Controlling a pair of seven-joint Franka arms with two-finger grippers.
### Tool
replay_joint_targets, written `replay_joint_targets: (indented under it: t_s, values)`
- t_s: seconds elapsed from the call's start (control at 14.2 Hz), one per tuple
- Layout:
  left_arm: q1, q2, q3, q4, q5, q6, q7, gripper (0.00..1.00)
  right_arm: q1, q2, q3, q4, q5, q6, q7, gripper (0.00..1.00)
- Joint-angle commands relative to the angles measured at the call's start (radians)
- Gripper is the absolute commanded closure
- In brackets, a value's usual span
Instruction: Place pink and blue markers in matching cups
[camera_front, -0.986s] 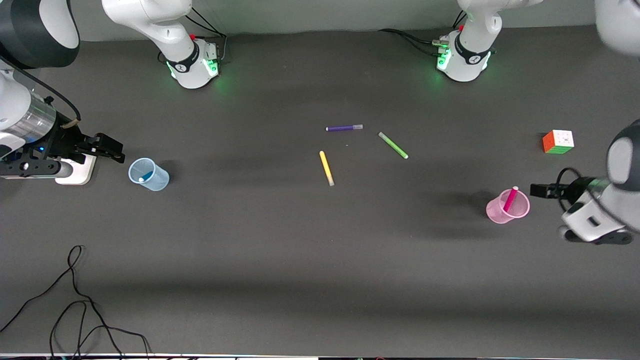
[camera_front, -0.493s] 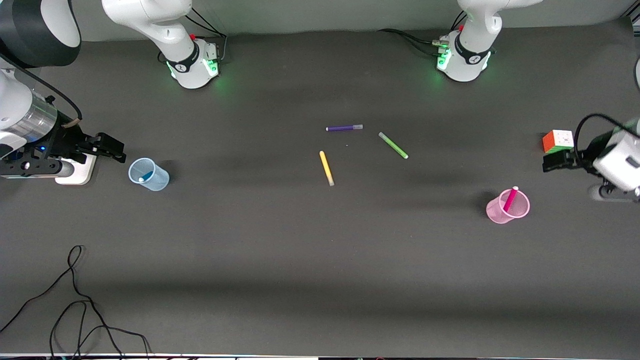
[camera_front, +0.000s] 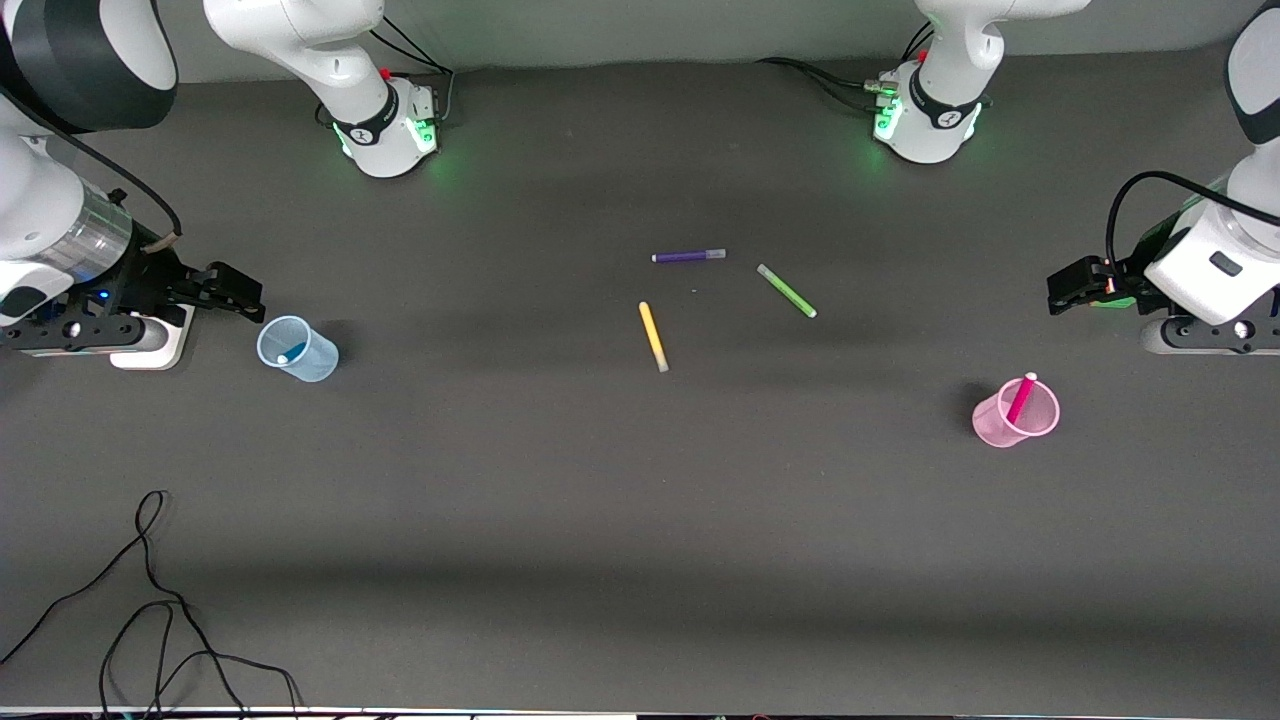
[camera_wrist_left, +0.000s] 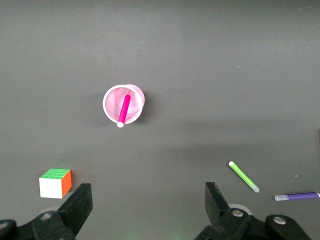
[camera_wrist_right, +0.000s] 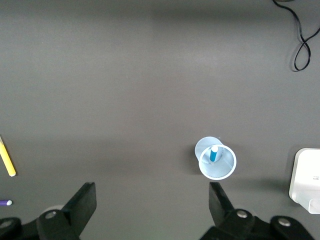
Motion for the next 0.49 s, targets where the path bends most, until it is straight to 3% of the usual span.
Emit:
replay_joint_targets:
  t_s: [0.0, 0.42]
  values:
    - [-0.026, -0.032, 0.043, -0.022, -0.018, -0.01, 0.022, 0.0, 0.006, 0.001, -0.005, 0.01, 0.014, -0.011, 0.025, 0.0]
    - [-0.023, -0.036, 0.043, -0.024, -0.018, -0.019, 0.027, 0.0, 0.005, 0.001, -0.014, 0.009, 0.051, -0.014, 0.019, 0.0]
